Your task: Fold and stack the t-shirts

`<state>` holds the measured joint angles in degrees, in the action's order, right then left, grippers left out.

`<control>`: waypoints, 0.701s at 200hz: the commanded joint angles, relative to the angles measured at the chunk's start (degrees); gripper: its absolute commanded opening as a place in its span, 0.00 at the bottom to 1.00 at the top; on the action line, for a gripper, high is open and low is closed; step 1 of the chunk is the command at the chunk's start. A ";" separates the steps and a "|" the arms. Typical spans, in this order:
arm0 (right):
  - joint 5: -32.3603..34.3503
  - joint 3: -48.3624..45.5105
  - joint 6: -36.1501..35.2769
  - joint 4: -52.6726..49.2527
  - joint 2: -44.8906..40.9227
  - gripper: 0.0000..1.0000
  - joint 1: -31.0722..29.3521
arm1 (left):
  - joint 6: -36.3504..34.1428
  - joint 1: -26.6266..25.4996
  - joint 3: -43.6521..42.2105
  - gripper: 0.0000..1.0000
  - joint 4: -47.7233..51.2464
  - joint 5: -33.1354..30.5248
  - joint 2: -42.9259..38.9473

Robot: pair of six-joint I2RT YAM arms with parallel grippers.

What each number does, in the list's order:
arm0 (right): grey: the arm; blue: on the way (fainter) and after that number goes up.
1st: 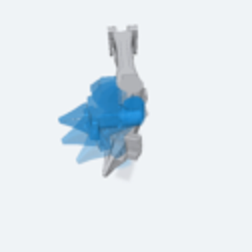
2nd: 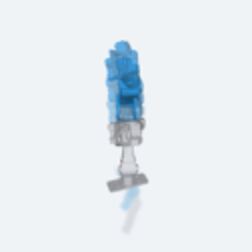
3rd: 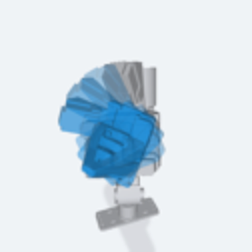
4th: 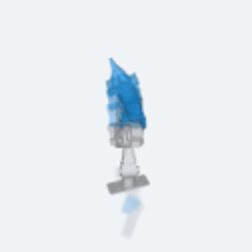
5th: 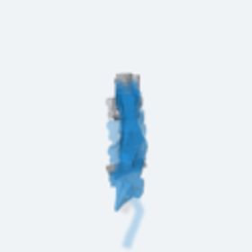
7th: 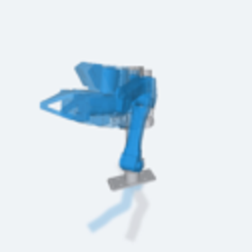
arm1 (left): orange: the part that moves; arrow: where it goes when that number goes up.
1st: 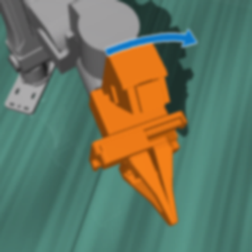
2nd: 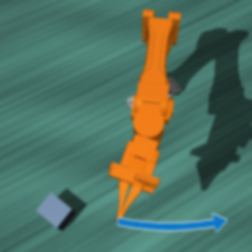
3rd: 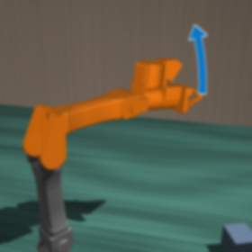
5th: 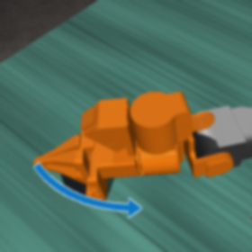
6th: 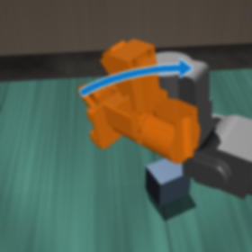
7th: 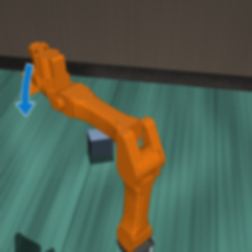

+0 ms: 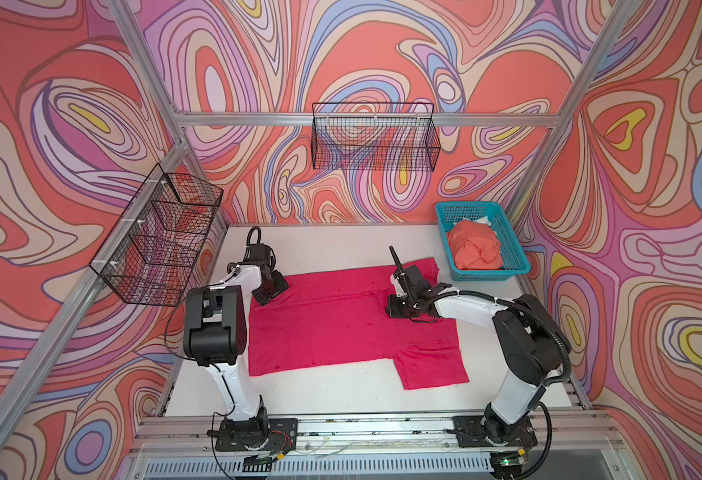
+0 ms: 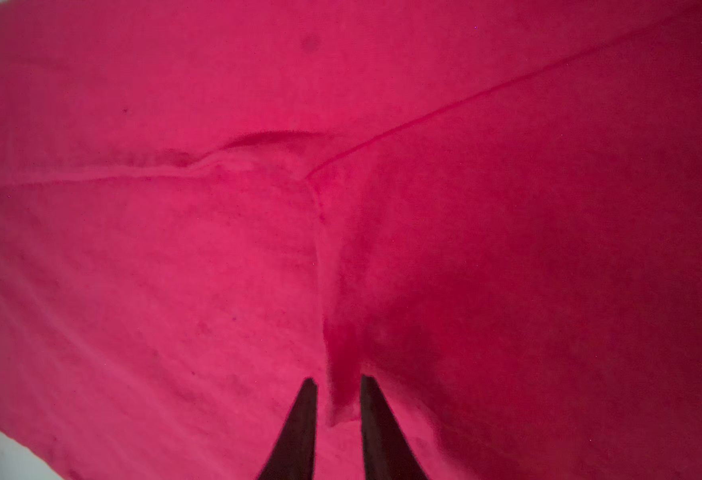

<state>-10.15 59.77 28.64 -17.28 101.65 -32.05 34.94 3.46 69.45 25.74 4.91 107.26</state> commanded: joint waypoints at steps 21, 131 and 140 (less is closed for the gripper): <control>-0.06 -0.21 1.83 -2.07 -2.71 0.38 -1.33 | 0.14 0.31 -0.37 0.66 0.78 0.01 0.87; 14.66 20.94 -10.66 -6.45 12.31 0.46 8.69 | 0.46 -0.21 4.87 0.66 2.69 1.72 5.06; 16.02 23.03 -11.29 -6.54 14.13 0.48 10.01 | 0.44 -0.17 5.81 0.66 3.46 1.11 6.15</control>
<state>-0.47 77.58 21.52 -22.52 111.70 -25.58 34.96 3.40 72.75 26.41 7.07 110.21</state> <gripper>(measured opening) 0.468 0.661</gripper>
